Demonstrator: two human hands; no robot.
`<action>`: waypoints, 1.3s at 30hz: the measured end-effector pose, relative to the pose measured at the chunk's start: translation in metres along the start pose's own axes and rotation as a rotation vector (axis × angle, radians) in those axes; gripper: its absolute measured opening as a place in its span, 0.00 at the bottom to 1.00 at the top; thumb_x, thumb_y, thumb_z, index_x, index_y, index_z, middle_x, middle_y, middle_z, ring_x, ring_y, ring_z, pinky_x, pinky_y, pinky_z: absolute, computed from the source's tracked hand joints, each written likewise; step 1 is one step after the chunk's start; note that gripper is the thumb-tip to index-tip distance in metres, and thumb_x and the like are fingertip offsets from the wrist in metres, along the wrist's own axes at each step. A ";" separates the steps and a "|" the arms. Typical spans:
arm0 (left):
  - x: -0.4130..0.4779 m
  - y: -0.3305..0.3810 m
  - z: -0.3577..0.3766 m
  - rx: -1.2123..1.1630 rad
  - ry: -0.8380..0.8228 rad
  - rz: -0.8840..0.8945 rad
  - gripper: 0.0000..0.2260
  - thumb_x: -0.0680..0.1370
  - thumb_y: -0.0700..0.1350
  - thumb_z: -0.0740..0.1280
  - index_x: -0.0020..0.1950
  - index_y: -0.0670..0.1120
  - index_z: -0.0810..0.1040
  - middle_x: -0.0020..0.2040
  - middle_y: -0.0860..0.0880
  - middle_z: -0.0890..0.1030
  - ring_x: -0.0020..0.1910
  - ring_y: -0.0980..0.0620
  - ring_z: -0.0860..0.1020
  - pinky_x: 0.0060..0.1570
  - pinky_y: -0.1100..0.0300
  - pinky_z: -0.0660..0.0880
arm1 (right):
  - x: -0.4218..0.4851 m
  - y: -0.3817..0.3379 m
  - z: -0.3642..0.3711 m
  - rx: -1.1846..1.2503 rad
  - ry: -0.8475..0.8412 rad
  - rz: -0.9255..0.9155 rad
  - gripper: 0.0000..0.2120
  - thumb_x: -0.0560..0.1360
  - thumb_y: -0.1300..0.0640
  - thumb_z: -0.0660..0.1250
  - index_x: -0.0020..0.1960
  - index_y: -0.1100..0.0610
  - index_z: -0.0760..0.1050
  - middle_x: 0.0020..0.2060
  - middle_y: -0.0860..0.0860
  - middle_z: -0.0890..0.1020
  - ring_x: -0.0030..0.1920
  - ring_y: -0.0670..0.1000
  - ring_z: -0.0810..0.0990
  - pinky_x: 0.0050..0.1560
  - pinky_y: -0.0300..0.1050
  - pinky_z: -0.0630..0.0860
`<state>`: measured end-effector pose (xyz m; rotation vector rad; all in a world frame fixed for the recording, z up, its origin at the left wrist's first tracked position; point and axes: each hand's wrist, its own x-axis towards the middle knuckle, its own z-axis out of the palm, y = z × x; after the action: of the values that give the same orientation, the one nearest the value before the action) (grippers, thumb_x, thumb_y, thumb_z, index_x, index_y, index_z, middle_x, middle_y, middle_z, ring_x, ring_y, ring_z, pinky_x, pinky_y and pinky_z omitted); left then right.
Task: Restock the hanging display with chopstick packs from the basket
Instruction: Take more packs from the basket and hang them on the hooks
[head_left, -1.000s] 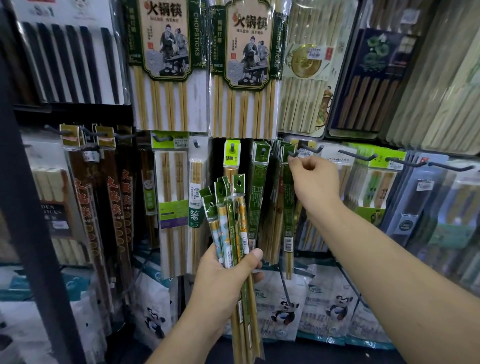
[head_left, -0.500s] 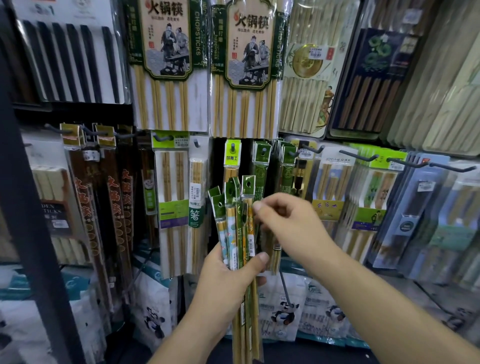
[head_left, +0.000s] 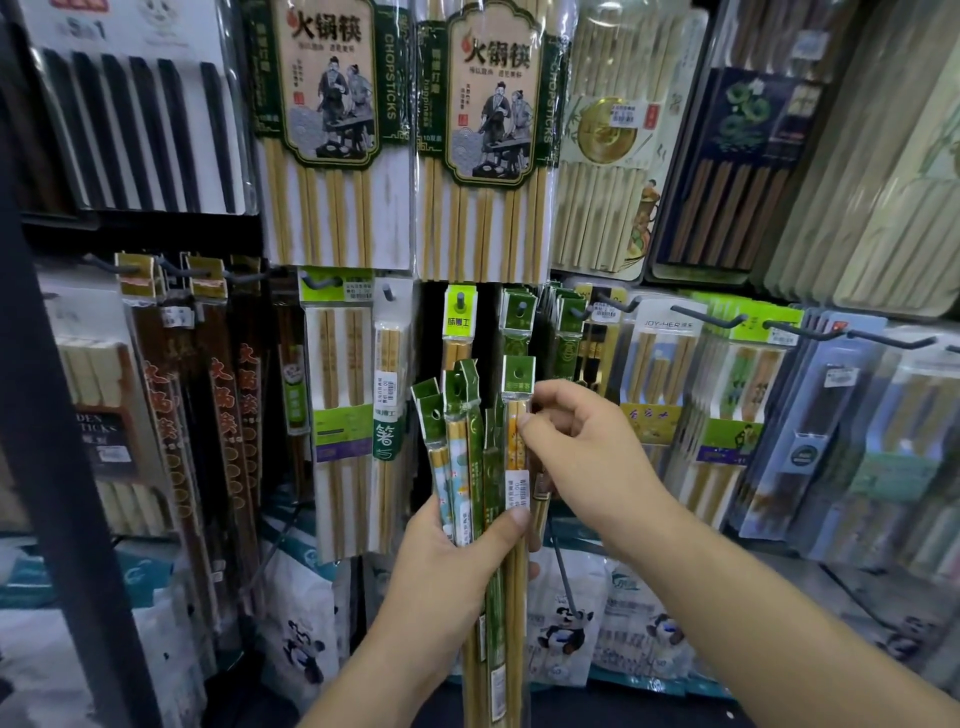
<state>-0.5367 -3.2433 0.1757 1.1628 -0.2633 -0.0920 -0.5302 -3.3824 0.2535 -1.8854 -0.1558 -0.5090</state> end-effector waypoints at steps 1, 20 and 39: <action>0.000 0.000 0.000 -0.012 -0.003 -0.005 0.07 0.73 0.44 0.77 0.49 0.53 0.86 0.46 0.45 0.88 0.44 0.46 0.87 0.37 0.57 0.83 | 0.001 -0.001 -0.001 0.003 -0.001 -0.007 0.08 0.81 0.58 0.66 0.46 0.47 0.79 0.33 0.58 0.77 0.35 0.50 0.73 0.36 0.49 0.72; 0.007 -0.004 -0.009 -0.021 0.017 -0.026 0.07 0.78 0.39 0.73 0.44 0.50 0.85 0.40 0.43 0.83 0.38 0.47 0.83 0.40 0.52 0.83 | 0.044 -0.014 -0.031 0.030 0.343 -0.063 0.20 0.82 0.52 0.64 0.38 0.66 0.69 0.27 0.50 0.64 0.29 0.49 0.63 0.29 0.33 0.69; 0.002 0.000 -0.004 0.032 -0.055 -0.002 0.09 0.76 0.36 0.75 0.43 0.50 0.84 0.37 0.45 0.82 0.36 0.47 0.80 0.39 0.50 0.83 | 0.011 -0.001 -0.016 -0.091 0.230 0.039 0.10 0.80 0.45 0.68 0.45 0.50 0.79 0.38 0.49 0.83 0.40 0.47 0.81 0.38 0.39 0.74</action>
<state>-0.5338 -3.2403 0.1750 1.1933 -0.3137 -0.1223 -0.5256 -3.3985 0.2639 -1.8986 0.0563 -0.7113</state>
